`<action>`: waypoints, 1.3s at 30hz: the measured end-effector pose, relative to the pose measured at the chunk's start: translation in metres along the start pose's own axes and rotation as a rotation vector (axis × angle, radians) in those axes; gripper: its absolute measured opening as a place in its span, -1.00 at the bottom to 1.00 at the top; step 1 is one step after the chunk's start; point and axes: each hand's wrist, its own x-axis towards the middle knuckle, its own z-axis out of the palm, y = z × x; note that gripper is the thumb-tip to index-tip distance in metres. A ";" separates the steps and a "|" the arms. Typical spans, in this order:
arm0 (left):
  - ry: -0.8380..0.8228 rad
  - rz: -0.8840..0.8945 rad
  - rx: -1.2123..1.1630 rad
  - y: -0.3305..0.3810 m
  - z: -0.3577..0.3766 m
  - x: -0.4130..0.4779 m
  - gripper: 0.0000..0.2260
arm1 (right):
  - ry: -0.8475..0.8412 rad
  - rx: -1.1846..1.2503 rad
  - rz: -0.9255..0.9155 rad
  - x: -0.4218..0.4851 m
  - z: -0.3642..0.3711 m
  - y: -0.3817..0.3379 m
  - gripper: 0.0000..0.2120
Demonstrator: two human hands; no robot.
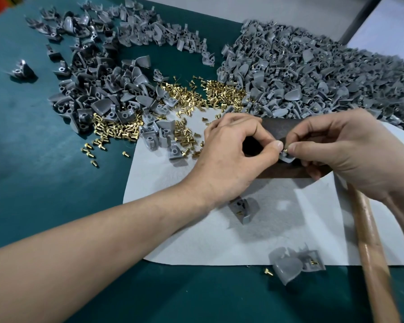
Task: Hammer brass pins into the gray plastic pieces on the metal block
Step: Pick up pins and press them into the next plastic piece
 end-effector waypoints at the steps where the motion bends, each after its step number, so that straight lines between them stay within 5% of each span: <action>1: 0.001 -0.001 0.001 0.000 0.000 0.000 -0.81 | 0.004 0.000 0.003 0.000 0.000 0.000 -0.86; 36: 0.008 0.013 -0.013 -0.003 0.001 0.001 -0.79 | -0.040 -0.065 -0.047 -0.001 -0.001 -0.003 -0.96; 39: 0.000 0.014 -0.020 -0.005 0.001 0.002 -0.79 | -0.043 0.007 -0.045 -0.004 -0.005 0.000 -0.84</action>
